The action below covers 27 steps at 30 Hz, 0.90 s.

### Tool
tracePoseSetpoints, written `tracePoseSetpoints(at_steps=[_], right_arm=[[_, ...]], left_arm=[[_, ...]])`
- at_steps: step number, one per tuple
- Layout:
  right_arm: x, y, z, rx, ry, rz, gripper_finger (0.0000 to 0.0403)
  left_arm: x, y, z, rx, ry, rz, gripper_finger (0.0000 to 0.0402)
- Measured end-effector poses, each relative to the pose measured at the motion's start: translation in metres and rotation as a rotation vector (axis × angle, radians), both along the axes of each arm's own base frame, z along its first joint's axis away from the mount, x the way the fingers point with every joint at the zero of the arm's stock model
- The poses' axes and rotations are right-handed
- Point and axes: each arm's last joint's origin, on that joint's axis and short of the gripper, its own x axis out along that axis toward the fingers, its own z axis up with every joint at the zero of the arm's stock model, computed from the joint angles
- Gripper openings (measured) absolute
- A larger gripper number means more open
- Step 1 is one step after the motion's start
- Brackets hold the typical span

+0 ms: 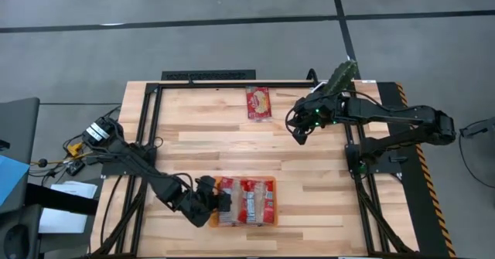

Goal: Sort popcorn bags into baskets
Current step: Put the red popcorn bag into the orange bin

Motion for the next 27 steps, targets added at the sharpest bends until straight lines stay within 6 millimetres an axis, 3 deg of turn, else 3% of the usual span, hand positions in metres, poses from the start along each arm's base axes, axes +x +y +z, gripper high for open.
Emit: tracePoseSetpoints(at_steps=[7,12,20,27], right_arm=[[0.000,0.000,0.000,-0.012,0.003,0.012,0.0031],[0.000,0.000,0.000,-0.014,0.004,0.014,0.0022],[0.000,0.000,0.000,-0.013,0.002,0.011,0.0033],[0.006,-0.010,-0.010,-0.063,0.044,-0.168,0.0019]], left_arm=[[0.003,0.005,-0.002,-0.062,0.063,-0.068,0.0225],[0.000,0.010,0.003,-0.082,0.105,-0.093,0.0274],[-0.008,0.023,0.030,-0.124,0.069,-0.091,0.0287],[-0.027,0.066,0.068,-0.060,0.021,0.028,0.0286]])
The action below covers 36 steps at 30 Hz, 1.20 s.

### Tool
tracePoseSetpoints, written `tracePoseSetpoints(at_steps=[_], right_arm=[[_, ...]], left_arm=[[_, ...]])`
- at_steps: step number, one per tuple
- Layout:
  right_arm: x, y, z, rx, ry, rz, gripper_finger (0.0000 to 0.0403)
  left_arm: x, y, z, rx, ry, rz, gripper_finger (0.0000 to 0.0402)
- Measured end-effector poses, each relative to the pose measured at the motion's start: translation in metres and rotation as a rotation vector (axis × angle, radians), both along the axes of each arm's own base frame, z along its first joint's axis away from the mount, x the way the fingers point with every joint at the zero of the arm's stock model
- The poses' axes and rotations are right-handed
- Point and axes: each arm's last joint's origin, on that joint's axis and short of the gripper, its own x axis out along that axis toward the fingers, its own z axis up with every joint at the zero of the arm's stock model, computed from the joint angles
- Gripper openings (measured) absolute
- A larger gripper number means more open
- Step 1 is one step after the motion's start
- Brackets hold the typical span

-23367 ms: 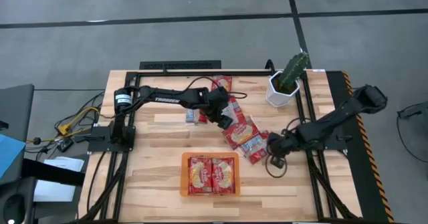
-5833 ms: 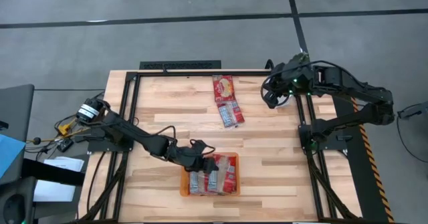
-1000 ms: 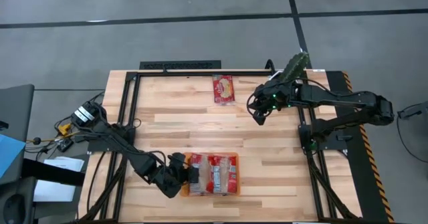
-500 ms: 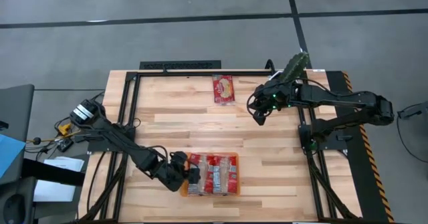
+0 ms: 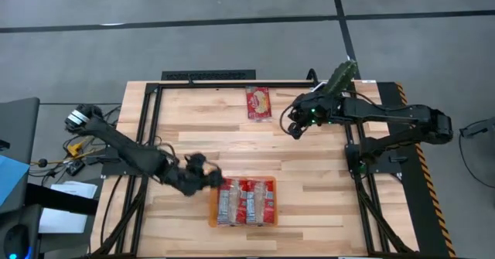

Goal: Sort popcorn bags into baskets
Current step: Put the red popcorn bag into the orange bin

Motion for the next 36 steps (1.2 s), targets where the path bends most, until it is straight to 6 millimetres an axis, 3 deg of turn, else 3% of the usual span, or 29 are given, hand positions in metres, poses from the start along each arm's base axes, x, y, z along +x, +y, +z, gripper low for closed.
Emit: tracePoseSetpoints(at_steps=[5,10,14,19,26,30,36], right_arm=[[0.022,-0.018,-0.022,-0.005,0.037,-0.061,0.0010],[0.047,-0.045,-0.061,0.017,0.095,-0.124,0.0022],[0.057,-0.067,-0.087,0.068,0.147,-0.186,0.0023],[0.067,-0.092,-0.100,0.101,0.167,-0.230,0.0014],[0.088,-0.124,-0.116,0.121,0.187,-0.279,0.0022],[0.102,-0.133,-0.129,0.159,0.257,-0.273,0.0019],[0.127,-0.133,-0.137,0.225,0.244,-0.159,0.0018]], left_arm=[[-0.012,0.065,0.019,0.246,0.053,0.140,0.0286],[-0.010,0.148,0.027,0.402,0.073,0.095,0.0286],[-0.016,0.216,0.012,0.437,-0.021,0.116,0.0286],[-0.030,0.282,-0.030,0.397,-0.094,0.179,0.0286],[-0.019,0.323,-0.083,0.326,-0.107,0.141,0.0286],[-0.010,0.332,-0.112,0.243,-0.116,0.133,0.0286],[0.000,0.334,-0.133,0.179,-0.143,0.128,0.0286]])
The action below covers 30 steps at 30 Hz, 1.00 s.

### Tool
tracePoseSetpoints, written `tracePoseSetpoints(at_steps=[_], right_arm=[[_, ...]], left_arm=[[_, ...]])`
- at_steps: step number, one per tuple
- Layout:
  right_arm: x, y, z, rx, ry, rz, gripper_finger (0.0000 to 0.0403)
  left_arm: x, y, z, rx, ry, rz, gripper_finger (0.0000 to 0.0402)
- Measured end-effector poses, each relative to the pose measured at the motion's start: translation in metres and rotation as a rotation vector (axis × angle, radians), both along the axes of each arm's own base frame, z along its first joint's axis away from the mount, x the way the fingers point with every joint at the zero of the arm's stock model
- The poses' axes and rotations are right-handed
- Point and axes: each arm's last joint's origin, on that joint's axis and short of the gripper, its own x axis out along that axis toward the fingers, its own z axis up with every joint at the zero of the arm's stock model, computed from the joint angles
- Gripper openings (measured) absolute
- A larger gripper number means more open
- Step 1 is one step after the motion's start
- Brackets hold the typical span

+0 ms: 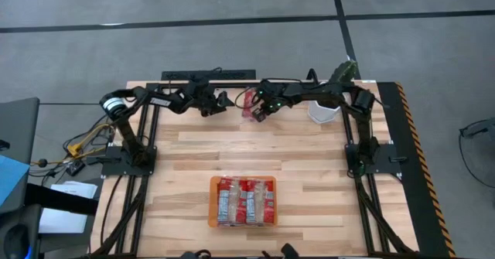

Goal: Sort popcorn bags into baskets
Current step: Put the red popcorn bag into the orange bin

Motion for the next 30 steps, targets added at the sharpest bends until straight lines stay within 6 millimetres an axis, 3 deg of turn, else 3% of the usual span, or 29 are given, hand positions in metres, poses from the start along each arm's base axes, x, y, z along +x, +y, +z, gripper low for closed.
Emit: tracePoseSetpoints(at_steps=[8,14,19,24,30], right_arm=[[0.029,0.022,0.008,0.016,-0.089,0.283,0.0026],[0.024,0.035,0.039,-0.079,-0.071,0.286,0.0011],[0.010,0.012,0.058,-0.256,-0.018,0.137,0.0014],[0.000,-0.014,0.046,-0.238,0.003,0.041,0.0013],[-0.001,-0.025,0.027,-0.191,0.054,0.009,0.0013]], left_arm=[[0.001,-0.002,-0.010,-0.005,0.062,0.004,0.0286],[0.001,-0.002,-0.010,-0.009,0.063,0.010,0.0286],[0.001,-0.002,-0.011,-0.007,0.071,0.039,0.0286],[0.001,-0.003,-0.011,-0.010,0.072,0.046,0.0286],[0.005,-0.007,-0.011,-0.011,0.072,0.031,0.0286]])
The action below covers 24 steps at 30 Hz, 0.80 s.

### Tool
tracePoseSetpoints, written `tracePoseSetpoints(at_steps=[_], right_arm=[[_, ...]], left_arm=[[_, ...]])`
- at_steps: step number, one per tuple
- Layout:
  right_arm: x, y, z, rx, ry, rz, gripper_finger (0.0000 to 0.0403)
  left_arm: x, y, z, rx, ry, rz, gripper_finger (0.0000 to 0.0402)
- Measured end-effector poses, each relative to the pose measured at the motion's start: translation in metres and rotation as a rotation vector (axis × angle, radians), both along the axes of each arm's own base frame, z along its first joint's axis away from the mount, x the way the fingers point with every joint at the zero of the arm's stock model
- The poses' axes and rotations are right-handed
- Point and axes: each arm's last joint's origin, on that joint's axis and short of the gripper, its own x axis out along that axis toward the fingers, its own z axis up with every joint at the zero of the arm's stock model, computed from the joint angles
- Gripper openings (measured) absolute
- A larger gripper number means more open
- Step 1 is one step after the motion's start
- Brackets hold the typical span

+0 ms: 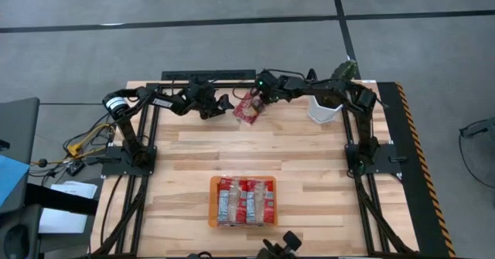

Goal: Sort popcorn bags into baskets
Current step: Put the red popcorn bag into the orange bin

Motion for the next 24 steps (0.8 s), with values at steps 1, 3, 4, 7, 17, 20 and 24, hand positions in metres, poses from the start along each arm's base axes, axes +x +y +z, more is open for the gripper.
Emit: tracePoseSetpoints(at_steps=[1,3,4,7,17,20,24], right_arm=[[-0.002,0.000,-0.004,0.019,0.037,-0.002,0.0014],[0.004,-0.001,-0.011,0.027,0.042,0.006,0.0015],[0.005,0.000,-0.013,0.030,0.049,0.010,0.0015],[0.011,0.003,-0.020,0.071,0.062,0.043,0.0014],[0.042,0.035,-0.029,0.100,0.093,0.218,0.0019],[0.044,0.041,-0.029,0.095,0.115,0.235,0.0019],[0.043,0.041,-0.029,0.107,0.114,0.240,0.0018]], left_arm=[[0.000,0.000,0.000,0.000,0.000,0.000,0.0286],[0.001,-0.001,0.000,-0.001,0.000,-0.005,0.0286],[0.001,-0.001,0.000,-0.001,0.000,-0.006,0.0286],[0.001,-0.001,0.000,0.000,0.000,-0.006,0.0286],[0.001,-0.001,0.000,0.010,0.007,-0.006,0.0286],[0.001,-0.001,0.000,0.013,0.008,-0.008,0.0286],[0.003,-0.003,0.000,0.033,0.014,-0.034,0.0286]])
